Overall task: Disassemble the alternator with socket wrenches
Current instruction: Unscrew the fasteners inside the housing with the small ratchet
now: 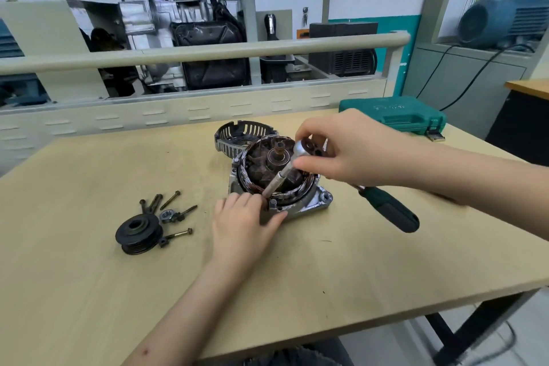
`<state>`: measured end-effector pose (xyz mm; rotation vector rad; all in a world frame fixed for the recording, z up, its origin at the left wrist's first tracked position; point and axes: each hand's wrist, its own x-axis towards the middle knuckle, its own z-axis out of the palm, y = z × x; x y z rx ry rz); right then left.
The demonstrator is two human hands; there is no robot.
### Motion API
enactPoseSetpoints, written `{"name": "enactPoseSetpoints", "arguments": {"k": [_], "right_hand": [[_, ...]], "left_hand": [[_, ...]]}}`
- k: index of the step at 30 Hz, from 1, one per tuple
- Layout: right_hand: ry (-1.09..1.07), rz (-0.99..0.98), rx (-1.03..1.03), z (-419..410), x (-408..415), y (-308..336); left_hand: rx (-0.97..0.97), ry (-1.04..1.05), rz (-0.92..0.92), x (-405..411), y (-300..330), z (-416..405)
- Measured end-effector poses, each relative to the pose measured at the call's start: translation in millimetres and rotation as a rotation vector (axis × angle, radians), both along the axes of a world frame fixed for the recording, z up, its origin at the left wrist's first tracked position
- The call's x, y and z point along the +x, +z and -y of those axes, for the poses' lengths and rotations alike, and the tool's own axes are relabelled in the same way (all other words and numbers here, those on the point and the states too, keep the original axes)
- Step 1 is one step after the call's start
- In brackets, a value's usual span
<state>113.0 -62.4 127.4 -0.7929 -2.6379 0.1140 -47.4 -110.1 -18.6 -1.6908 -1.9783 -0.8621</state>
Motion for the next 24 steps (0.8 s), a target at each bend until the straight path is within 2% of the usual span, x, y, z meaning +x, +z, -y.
{"name": "enactPoseSetpoints", "arguments": {"k": [5,16,24], "right_hand": [[0.013,0.004,0.012,-1.5,5.5,2.3],[-0.011,-0.038,-0.004,-6.0,16.3,5.1],[0.054,-0.019,-0.035,-6.9,15.4,-1.3]], "left_hand": [[0.031,0.075,-0.103,6.7,5.5,-3.9],[0.144,0.044,-0.236,8.1,7.4,-1.9],[0.179,-0.012,-0.155,2.2,1.2,-4.0]]}}
